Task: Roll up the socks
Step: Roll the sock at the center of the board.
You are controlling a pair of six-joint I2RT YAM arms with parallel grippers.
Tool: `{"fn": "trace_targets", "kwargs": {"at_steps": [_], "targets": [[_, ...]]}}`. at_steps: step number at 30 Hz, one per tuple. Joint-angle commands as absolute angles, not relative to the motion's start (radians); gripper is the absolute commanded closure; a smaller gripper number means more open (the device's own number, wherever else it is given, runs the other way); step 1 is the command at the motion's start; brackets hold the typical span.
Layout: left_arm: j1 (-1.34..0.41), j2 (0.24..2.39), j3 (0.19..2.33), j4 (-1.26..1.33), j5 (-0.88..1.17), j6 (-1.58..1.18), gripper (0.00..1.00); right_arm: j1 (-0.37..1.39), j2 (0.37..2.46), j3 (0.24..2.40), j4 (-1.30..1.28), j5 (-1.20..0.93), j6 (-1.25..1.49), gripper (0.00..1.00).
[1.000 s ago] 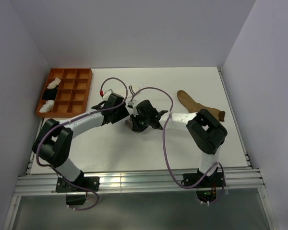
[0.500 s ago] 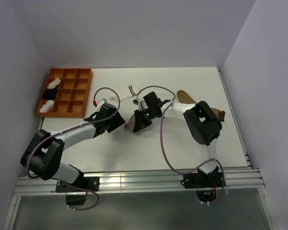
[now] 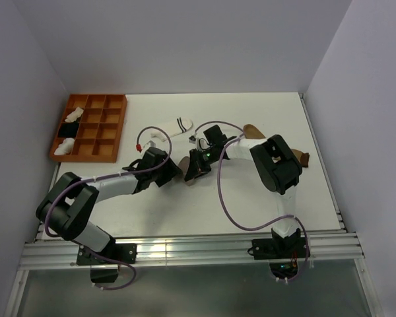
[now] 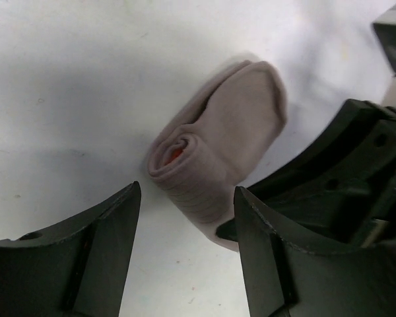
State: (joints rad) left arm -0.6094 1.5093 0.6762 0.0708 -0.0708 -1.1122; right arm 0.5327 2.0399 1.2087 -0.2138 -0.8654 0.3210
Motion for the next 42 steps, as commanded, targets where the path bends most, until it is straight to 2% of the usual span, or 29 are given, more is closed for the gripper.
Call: {"fn": "trace_targets", "kwargs": {"at_steps": [1, 27, 32, 35, 37, 41, 42], "targets": [[-0.614, 1.548, 0.706, 0.114, -0.052, -1.147, 0.37, 0.525, 2.085, 1.235, -0.258, -0.864, 0.314, 1.00], [-0.614, 1.603, 0.647, 0.141, -0.124, -1.235, 0.40, 0.474, 2.223, 1.364, -0.330, -0.940, 0.341, 1.00], [-0.612, 1.634, 0.657, 0.109, -0.147, -1.246, 0.49, 0.472, 2.221, 1.368, -0.344, -0.917, 0.333, 1.00], [-0.612, 1.646, 0.661, 0.080, -0.156, -1.249, 0.64, 0.472, 2.189, 1.347, -0.325, -0.885, 0.328, 0.99], [-0.612, 1.652, 0.670, 0.054, -0.163, -1.244, 0.74, 0.474, 2.120, 1.297, -0.276, -0.843, 0.325, 0.95], [-0.612, 1.655, 0.695, 0.008, -0.167, -1.218, 0.88, 0.491, 1.993, 1.226, -0.235, -0.709, 0.296, 0.80], [-0.612, 1.657, 0.702, 0.003, -0.166, -1.212, 0.94, 0.498, 1.964, 1.206, -0.221, -0.677, 0.293, 0.70]]}}
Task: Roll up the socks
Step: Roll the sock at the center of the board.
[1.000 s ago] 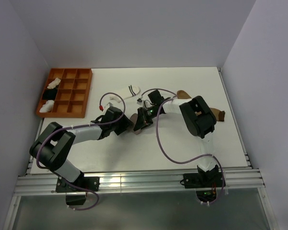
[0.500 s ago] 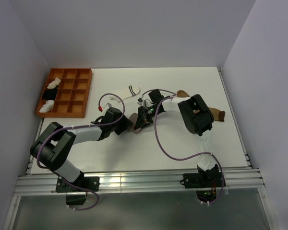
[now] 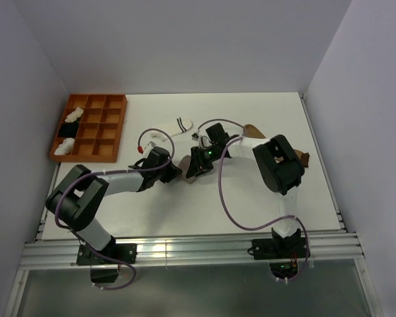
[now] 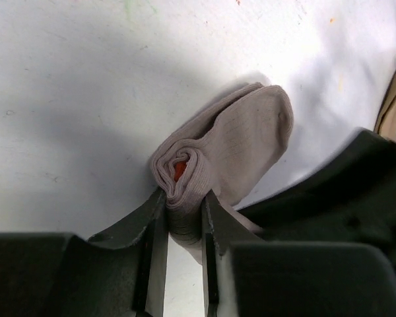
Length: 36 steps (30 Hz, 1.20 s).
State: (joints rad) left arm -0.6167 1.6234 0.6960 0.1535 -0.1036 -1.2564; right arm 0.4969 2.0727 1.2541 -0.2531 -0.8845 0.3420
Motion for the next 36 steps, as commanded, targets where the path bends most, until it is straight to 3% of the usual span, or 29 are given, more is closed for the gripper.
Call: {"fn": "trace_targets", "kwargs": {"at_steps": [1, 5, 13, 21, 36], "targets": [[-0.614, 1.660, 0.724, -0.047, -0.164, -1.206, 0.96, 0.503, 1.901, 1.163, -0.187, -0.625, 0.285, 0.64], [-0.618, 1.678, 0.787, -0.139, -0.175, -1.158, 0.97, 0.547, 1.714, 1.013, -0.059, -0.388, 0.262, 0.48], [-0.621, 1.743, 0.913, -0.273, -0.134, -1.082, 0.97, 0.834, 1.483, 0.755, 0.245, 0.188, 0.080, 0.44], [-0.621, 1.772, 0.953, -0.295, -0.101, -1.049, 0.97, 0.966, 1.540, 0.811, 0.307, 0.253, 0.011, 0.44], [-0.621, 1.793, 0.969, -0.295, -0.075, -1.031, 0.97, 0.980, 1.680, 0.861, 0.288, 0.232, 0.023, 0.49]]}}
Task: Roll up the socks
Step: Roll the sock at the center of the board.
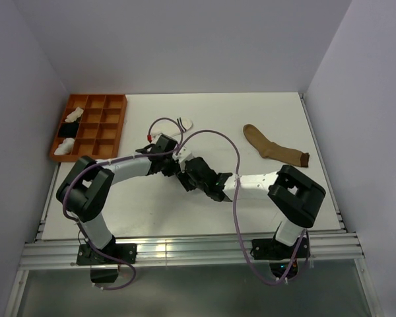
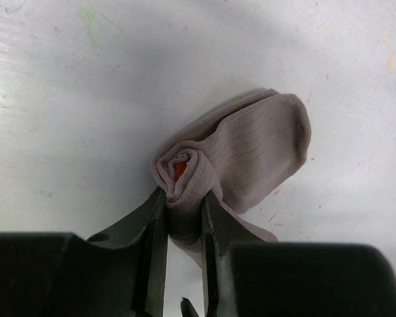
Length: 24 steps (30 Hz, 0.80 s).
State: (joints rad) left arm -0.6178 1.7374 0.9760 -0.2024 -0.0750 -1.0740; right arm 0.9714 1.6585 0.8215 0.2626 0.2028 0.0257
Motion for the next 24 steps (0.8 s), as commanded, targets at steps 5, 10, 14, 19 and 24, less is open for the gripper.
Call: {"fn": "trace_targets", "kwargs": {"at_steps": [5, 10, 14, 19, 24], "targets": [[-0.621, 1.790, 0.963, -0.287, -0.074, -1.028, 0.97, 0.979, 1.713, 0.859, 0.275, 0.244, 0.048, 0.47], [-0.621, 1.790, 0.959, -0.278, -0.068, -1.028, 0.97, 0.977, 1.738, 0.859, 0.258, 0.279, 0.054, 0.43], [-0.621, 1.793, 0.957, -0.276, -0.061, -1.025, 0.97, 0.977, 1.761, 0.867, 0.252, 0.285, 0.045, 0.42], [-0.621, 1.793, 0.962, -0.279, -0.060, -1.020, 0.97, 0.977, 1.801, 0.880, 0.235, 0.290, 0.037, 0.42], [-0.621, 1.790, 0.965, -0.275, -0.054, -1.019, 0.97, 0.977, 1.845, 0.891, 0.222, 0.293, 0.044, 0.42]]}}
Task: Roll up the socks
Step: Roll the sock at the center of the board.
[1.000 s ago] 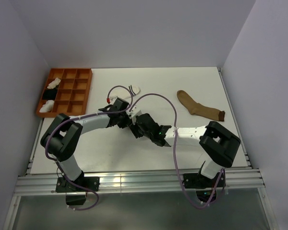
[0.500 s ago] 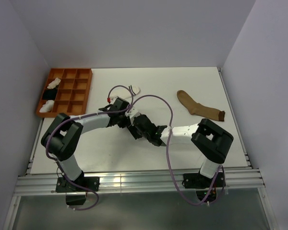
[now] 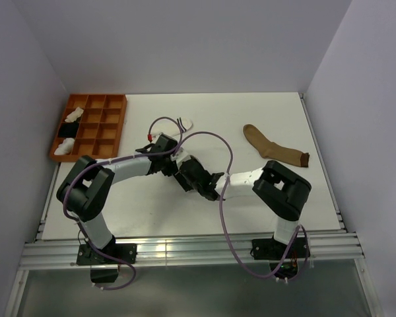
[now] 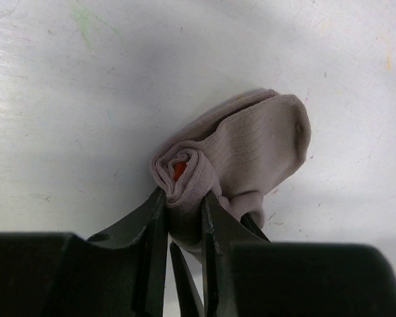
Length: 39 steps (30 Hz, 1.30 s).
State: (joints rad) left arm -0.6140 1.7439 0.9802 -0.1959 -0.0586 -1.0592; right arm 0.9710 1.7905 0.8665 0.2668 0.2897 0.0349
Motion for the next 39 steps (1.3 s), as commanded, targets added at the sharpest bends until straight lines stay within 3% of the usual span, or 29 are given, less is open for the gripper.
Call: {"fn": "trace_targets", "kwargs": {"at_steps": [1, 3, 7, 10, 11, 14, 18, 23, 34, 39], "targets": [[-0.621, 1.792, 0.965, -0.275, -0.052, -1.019, 0.97, 0.977, 1.853, 0.894, 0.218, 0.293, 0.044, 0.44], [-0.621, 1.792, 0.962, -0.264, -0.043, -1.020, 0.97, 0.976, 1.867, 0.899, 0.213, 0.293, 0.046, 0.48], [-0.621, 1.775, 0.948, -0.244, -0.040, -1.022, 0.94, 0.957, 1.871, 0.897, 0.189, 0.255, 0.060, 0.81], [-0.621, 1.750, 0.942, -0.244, -0.058, -1.025, 0.83, 0.924, 1.847, 0.888, 0.160, 0.181, 0.090, 0.98], [-0.621, 1.741, 0.936, -0.244, -0.063, -1.026, 0.75, 0.904, 1.839, 0.885, 0.150, 0.161, 0.094, 1.00], [-0.620, 1.698, 0.922, -0.233, -0.086, -1.034, 0.57, 0.876, 1.821, 0.900, 0.089, 0.059, 0.103, 1.00], [-0.617, 1.645, 0.910, -0.230, -0.112, -1.052, 0.39, 0.824, 1.813, 0.926, 0.008, -0.093, 0.127, 1.00], [-0.601, 1.559, 0.878, -0.221, -0.152, -1.084, 0.25, 0.761, 1.835, 0.975, -0.079, -0.291, 0.170, 1.00], [-0.595, 1.408, 0.689, -0.072, -0.153, -1.166, 0.23, 0.655, 2.002, 1.256, -0.402, -0.581, 0.213, 1.00], [-0.621, 1.428, 0.660, -0.017, -0.137, -1.183, 0.24, 0.617, 2.034, 1.250, -0.364, -0.689, 0.285, 1.00]]}}
